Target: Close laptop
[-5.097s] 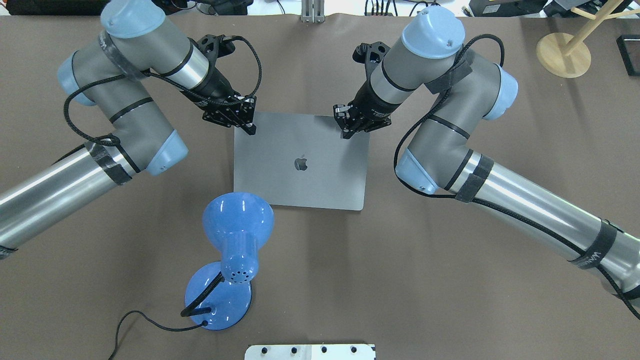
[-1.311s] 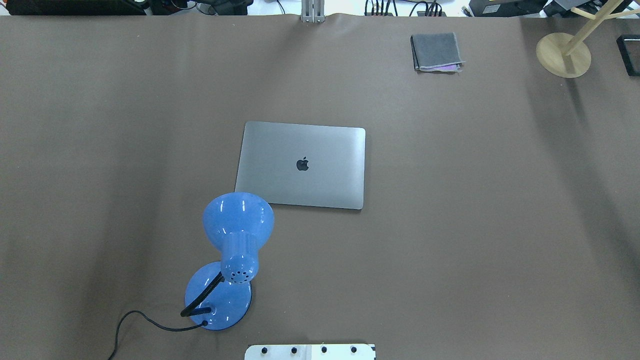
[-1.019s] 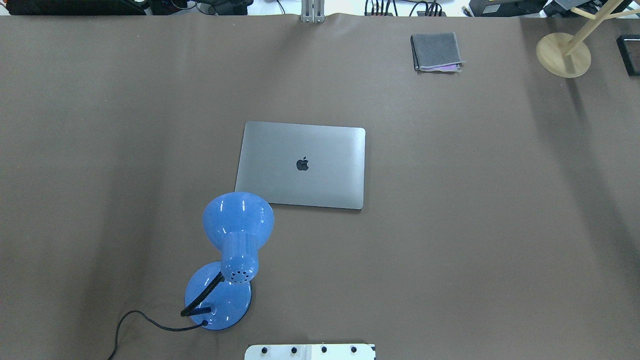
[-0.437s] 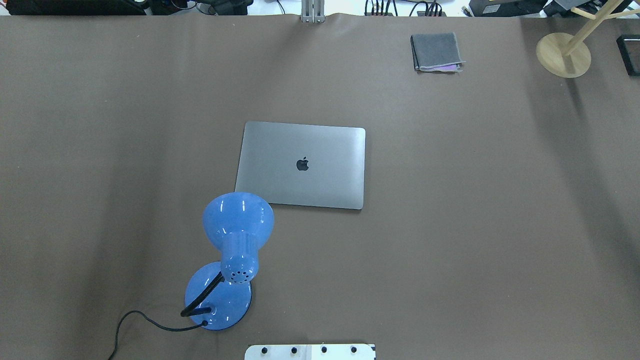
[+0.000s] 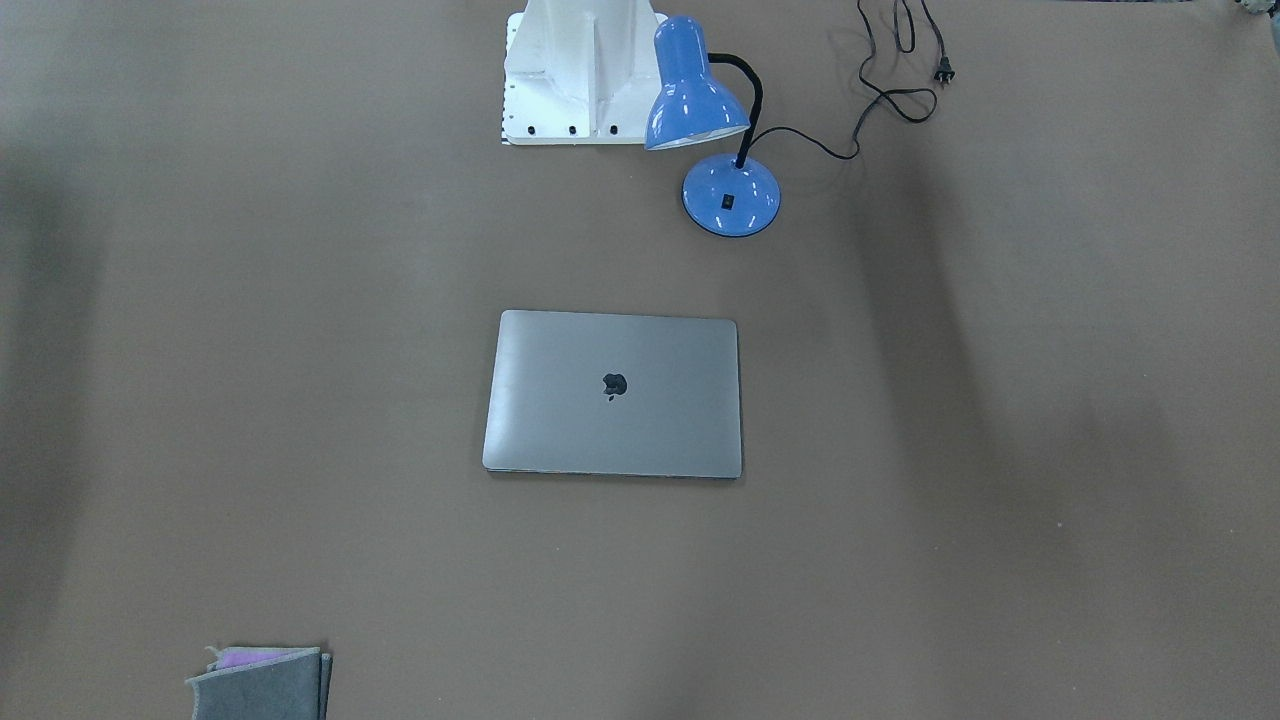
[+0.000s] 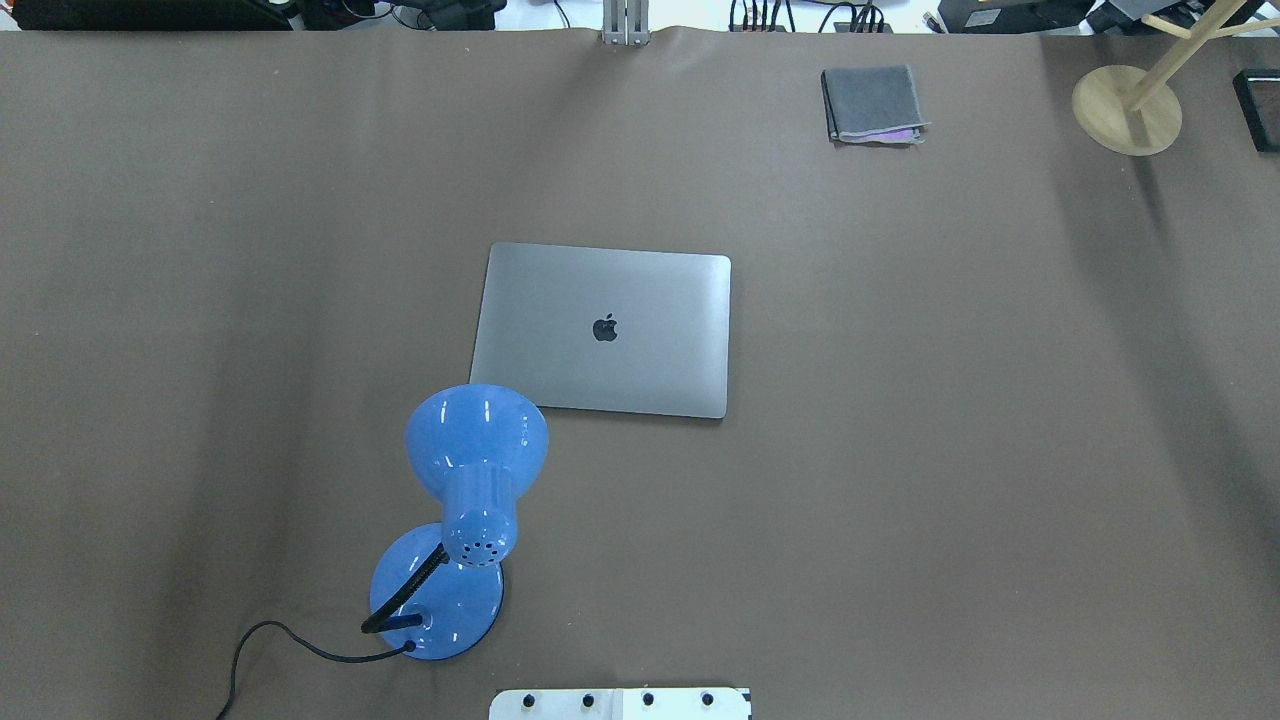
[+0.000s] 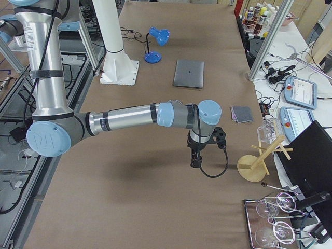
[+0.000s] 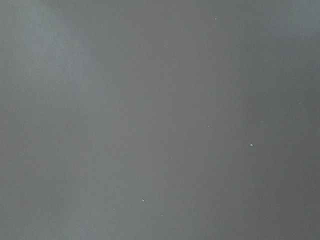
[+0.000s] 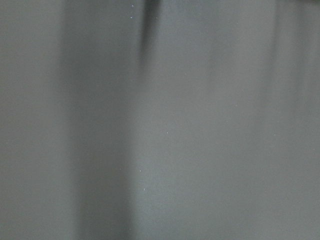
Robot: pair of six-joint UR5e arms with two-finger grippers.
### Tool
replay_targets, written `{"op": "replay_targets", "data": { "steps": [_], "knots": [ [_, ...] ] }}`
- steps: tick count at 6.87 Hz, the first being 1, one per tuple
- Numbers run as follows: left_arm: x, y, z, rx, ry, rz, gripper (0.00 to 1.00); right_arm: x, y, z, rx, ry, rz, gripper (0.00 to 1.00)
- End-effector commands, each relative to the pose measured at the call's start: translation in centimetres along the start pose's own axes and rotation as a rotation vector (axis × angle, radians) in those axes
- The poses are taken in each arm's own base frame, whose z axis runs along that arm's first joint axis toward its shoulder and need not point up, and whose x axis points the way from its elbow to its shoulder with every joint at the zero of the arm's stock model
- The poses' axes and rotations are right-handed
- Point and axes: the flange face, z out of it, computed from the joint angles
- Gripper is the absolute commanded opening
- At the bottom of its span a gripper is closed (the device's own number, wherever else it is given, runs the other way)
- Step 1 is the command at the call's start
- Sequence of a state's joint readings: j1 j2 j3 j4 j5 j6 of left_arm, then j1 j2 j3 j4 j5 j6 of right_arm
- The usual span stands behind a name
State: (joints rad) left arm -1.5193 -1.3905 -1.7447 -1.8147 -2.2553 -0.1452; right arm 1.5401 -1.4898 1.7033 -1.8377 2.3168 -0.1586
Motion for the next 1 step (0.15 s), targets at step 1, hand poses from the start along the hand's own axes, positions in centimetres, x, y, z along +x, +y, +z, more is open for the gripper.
{"op": "replay_targets", "data": {
  "steps": [1],
  "knots": [
    [-0.16,0.04,0.25,-0.005,0.001,-0.004,0.99,-0.17,0.12,-0.68,0.015,-0.004,-0.002,1.00]
  ]
}}
